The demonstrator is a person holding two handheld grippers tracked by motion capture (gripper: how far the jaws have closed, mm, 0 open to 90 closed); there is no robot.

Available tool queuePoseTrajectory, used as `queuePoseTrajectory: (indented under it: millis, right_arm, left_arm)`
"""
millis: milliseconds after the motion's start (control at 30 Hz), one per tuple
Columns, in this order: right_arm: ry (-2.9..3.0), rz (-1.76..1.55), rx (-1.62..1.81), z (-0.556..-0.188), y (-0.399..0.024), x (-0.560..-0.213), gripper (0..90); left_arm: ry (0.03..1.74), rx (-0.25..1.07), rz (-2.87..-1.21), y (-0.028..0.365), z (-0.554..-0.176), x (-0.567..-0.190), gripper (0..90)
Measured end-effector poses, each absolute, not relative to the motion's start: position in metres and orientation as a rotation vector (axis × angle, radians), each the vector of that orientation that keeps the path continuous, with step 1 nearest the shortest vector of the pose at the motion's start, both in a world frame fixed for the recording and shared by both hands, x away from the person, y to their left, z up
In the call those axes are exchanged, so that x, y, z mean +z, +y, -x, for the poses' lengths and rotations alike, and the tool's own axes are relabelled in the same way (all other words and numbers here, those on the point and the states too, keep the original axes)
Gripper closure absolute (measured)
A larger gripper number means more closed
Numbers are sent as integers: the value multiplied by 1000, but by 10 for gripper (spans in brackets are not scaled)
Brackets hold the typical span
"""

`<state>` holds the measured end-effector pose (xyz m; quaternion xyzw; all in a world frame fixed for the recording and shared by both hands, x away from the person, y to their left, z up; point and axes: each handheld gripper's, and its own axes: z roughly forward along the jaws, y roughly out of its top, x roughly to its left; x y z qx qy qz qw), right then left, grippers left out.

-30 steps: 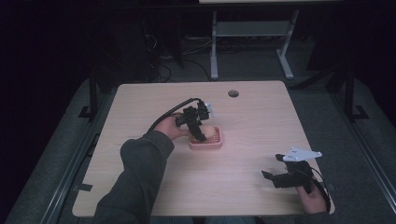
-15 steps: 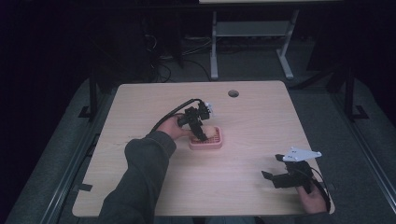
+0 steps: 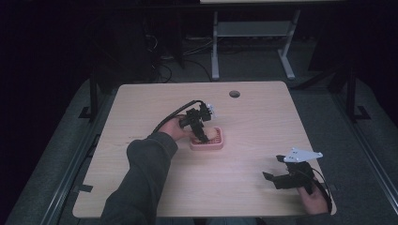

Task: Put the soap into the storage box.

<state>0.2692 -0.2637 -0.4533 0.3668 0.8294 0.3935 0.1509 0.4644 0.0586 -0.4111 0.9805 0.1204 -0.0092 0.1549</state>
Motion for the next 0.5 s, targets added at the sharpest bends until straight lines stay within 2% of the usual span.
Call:
queuePoseTrajectory:
  millis: [500]
  right_arm:
    - [2381, -1053, 1130, -269, -264, -453, 141]
  left_arm:
    - [343, -39, -2829, 57, -466, -415, 320]
